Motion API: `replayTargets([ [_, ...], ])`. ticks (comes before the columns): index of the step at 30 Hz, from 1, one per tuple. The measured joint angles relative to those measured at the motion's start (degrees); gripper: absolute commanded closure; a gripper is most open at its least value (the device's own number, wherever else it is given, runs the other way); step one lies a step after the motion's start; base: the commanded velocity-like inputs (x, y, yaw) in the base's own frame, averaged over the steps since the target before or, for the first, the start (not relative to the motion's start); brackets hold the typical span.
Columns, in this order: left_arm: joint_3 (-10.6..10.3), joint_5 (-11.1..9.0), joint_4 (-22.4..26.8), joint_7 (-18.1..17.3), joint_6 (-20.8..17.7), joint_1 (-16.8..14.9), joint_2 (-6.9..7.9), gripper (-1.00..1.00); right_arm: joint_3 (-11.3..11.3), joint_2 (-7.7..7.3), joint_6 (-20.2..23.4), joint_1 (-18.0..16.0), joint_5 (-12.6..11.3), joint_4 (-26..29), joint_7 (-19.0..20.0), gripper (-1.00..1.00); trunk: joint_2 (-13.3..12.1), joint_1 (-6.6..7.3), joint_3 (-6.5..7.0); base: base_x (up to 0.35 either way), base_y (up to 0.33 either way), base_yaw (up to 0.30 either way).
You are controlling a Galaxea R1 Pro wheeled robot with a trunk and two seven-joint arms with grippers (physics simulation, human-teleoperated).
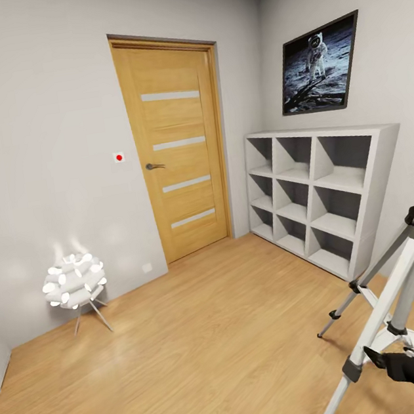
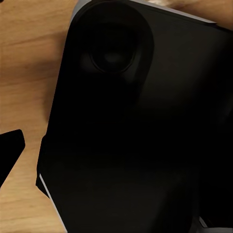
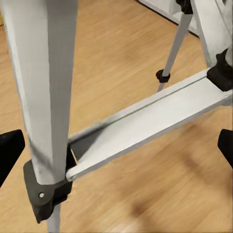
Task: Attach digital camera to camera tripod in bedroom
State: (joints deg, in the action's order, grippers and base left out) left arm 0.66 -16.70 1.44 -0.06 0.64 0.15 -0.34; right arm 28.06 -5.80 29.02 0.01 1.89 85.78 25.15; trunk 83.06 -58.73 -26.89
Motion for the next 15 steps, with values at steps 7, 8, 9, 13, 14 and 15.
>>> replayTargets([
  [7,0.0,0.0,0.0,-0.02,0.0,-0.01,0.0,-1.0,2.07,0.05,-0.17,0.0,0.28,0.2,3.3,-1.0,0.0,0.0,0.0,0.0,0.0,0.0],
  [8,0.0,0.0,0.01,-0.02,0.0,-0.03,0.0,-1.0,2.23,0.03,-0.15,0.0,0.22,0.34,3.7,-1.0,0.0,0.0,0.0,0.0,0.0,0.0],
  [9,0.0,0.0,0.01,-0.02,0.0,-0.02,0.0,-1.0,2.34,0.03,-0.17,0.0,0.26,0.47,3.86,-1.0,0.0,0.0,0.0,0.0,0.0,0.0],
  [13,0.0,0.0,0.0,0.0,0.0,-0.01,0.0,-1.0,2.81,0.01,-0.17,0.0,0.25,2.2,4.97,-1.0,0.0,0.0,0.0,0.0,0.0,0.0],
  [14,0.0,0.0,0.0,0.01,0.0,0.0,0.0,-1.0,2.81,0.01,-0.17,0.0,0.21,2.81,5.39,-1.0,0.0,0.0,0.0,0.0,0.0,0.0],
  [15,0.0,0.0,0.0,0.0,0.0,-0.01,0.0,-1.0,2.73,0.01,-0.17,0.0,0.18,3.37,6.05,-1.0,0.0,0.0,0.0,0.0,0.0,0.0],
])
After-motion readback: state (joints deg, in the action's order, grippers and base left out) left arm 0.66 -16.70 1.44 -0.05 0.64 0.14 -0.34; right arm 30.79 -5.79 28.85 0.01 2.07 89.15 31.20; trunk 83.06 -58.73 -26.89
